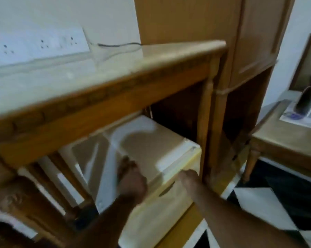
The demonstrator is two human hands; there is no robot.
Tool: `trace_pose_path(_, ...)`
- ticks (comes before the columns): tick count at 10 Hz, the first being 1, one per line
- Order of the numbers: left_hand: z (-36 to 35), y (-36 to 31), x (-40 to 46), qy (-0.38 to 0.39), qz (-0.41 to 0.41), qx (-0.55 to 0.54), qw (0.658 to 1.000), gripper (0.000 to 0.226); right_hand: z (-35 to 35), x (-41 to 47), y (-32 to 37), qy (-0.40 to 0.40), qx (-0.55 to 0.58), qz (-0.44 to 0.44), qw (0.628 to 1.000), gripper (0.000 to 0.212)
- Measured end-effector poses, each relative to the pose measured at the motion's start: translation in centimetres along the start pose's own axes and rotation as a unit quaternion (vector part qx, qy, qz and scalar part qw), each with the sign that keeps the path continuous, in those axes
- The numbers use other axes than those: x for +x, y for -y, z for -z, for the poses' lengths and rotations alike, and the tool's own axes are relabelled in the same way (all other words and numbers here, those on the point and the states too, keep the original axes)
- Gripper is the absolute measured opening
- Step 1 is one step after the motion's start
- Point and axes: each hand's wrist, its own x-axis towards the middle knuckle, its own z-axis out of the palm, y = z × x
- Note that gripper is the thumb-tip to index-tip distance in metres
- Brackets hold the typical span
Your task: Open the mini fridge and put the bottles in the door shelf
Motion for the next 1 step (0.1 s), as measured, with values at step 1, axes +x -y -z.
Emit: trace_pose_path(1,6.92,-6.73,-2.24,-0.058,-0.239,0.029,0.969,0.063,4.64,-2.57,4.74,-0.17,-0.002,0.112,0.979,0.036)
